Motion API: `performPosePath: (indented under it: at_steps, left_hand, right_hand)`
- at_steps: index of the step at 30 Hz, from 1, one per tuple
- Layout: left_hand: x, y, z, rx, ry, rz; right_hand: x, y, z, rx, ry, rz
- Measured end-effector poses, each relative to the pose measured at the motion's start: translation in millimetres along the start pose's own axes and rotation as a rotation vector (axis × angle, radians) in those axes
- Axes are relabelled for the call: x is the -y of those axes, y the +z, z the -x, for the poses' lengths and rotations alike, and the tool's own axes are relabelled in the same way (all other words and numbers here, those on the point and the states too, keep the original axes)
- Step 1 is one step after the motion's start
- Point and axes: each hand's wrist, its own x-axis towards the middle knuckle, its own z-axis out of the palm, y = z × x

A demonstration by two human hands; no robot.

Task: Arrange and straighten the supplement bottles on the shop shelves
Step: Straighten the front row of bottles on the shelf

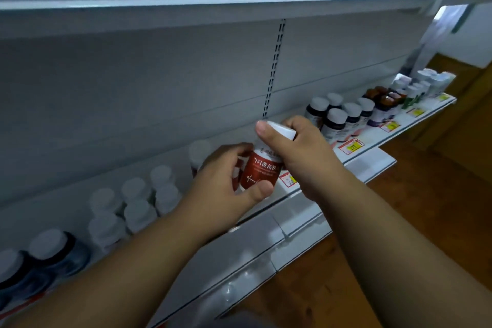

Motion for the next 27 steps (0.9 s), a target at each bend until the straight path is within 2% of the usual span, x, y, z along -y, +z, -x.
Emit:
performPosePath:
  at_steps: [5, 9, 11, 17, 23, 27]
  left_hand:
    - [0, 24, -39, -0.169, 0.008, -0.124]
    - [4, 40, -52, -0.338, -0.121, -0.178]
    - [6, 43, -54, -0.444, -0.162, -0.189]
    - [16, 37, -47, -0.853, -0.270, -0.215]
    - [18, 34, -30, -0.952, -0.364, -0.238]
    - [20, 37, -24, -0.933, -0.418, -0.230]
  right_hand:
    - [-7, -19, -52, 0.056, -0.080, 0.033]
    - [-9, -21, -92, 0.192, -0.146, 0.074]
    - [-8, -19, -112, 0.263, -0.206, 0.151]
    - [-8, 13, -149, 0.432, -0.400, 0.129]
    - [-31, 59, -161, 0.572, -0.495, 0.324]
    - [-43, 75, -165, 0.614, -0.557, 0.490]
